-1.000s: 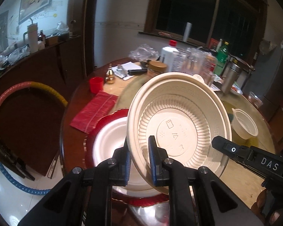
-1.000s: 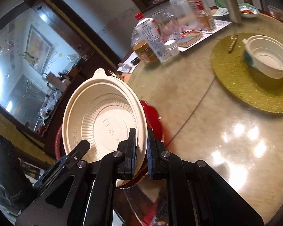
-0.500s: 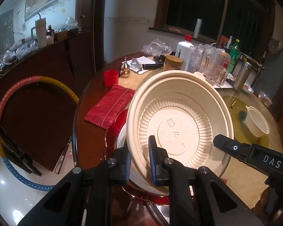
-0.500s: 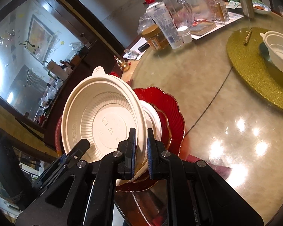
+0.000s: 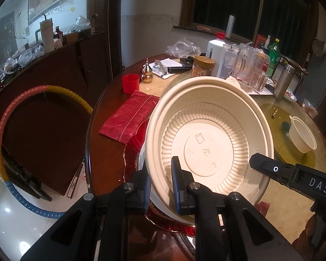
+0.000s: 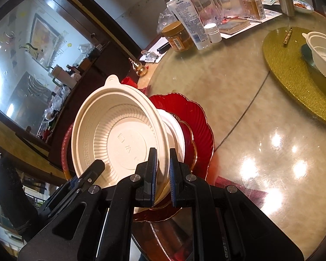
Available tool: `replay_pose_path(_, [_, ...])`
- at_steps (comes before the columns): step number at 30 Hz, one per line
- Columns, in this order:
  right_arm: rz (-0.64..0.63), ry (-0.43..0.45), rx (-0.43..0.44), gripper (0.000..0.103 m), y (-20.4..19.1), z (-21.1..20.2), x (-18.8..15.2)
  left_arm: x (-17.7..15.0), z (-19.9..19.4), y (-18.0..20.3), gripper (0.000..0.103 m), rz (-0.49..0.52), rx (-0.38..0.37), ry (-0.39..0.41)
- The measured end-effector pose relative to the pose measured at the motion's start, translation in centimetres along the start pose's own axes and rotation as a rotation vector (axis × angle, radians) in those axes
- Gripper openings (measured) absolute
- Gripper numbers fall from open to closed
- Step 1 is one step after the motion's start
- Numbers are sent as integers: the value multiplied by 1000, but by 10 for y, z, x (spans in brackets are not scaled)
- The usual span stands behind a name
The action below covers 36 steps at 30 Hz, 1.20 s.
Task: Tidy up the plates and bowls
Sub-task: 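Lower the beige bowl onto the nested bowls and open both tools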
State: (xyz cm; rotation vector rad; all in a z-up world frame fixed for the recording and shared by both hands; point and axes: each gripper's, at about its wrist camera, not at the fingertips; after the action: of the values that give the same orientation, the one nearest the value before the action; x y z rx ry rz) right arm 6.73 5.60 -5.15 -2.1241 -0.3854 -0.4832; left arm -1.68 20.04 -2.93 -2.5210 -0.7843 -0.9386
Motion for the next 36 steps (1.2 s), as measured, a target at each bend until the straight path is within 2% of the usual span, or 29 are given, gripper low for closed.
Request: replay_pose_path(36, [8, -40, 3, 10, 3, 10, -3, -3, 6, -1, 16, 6, 24, -22])
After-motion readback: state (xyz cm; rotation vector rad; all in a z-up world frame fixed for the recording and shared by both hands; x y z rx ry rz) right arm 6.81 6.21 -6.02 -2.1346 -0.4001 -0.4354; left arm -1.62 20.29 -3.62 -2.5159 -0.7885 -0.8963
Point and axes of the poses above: each gripper's, at about its wrist camera, not at the fingertips, and z roughly the way its jaws point, y to its right, x to its top, and after that the axes turned 15 degrees about x, right-handed
